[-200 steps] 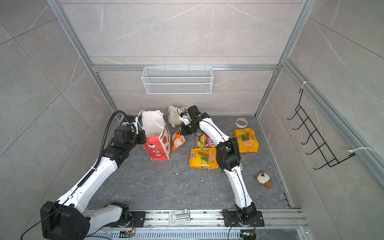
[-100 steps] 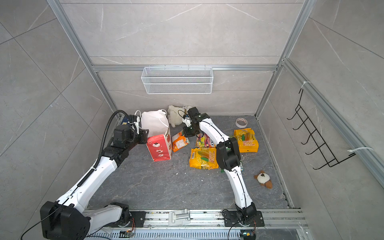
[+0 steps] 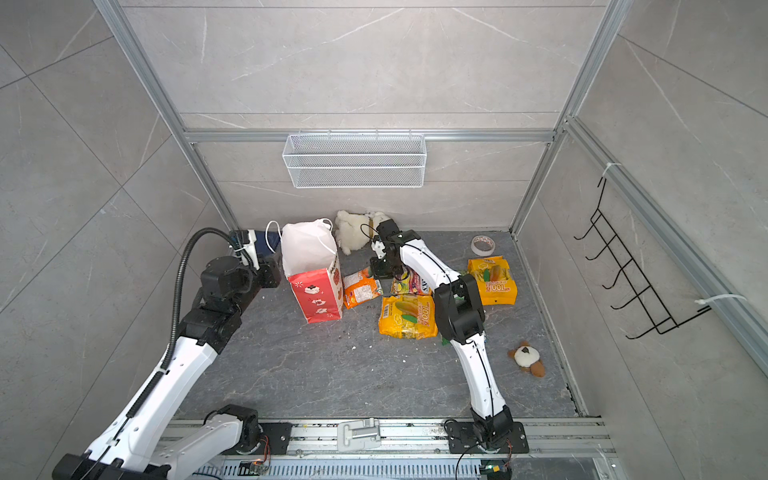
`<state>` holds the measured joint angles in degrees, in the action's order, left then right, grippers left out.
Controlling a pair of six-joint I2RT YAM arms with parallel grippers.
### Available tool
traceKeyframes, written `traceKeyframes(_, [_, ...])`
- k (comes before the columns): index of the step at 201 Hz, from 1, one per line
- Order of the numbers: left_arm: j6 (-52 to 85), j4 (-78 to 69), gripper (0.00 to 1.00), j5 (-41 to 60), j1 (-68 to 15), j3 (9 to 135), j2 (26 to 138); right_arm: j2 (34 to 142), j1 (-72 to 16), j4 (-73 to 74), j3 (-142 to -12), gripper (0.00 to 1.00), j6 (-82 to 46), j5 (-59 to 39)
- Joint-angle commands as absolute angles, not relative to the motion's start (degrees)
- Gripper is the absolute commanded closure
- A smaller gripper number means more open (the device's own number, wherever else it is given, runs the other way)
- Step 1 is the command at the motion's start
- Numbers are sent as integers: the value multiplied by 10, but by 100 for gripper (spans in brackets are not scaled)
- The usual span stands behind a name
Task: Take the snacks out of the paper bag
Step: 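Lower the orange packet beside the bag and open the right gripper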
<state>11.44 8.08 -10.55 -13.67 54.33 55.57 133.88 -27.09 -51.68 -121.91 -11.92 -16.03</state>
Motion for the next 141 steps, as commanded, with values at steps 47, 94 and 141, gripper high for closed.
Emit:
traceKeyframes(47, [215,50,56,-69,-43,486,610,1257,-272,-516,-1173,75,-164,-119])
traceKeyframes(94, [225,-29,62,7,-13,454,683,1184,-272,-499,-1142,73,-182,-129])
traceKeyframes(141, [199,-67,62,65,-11,464,759,1063,-272,-390,-1011,70,-189,-141])
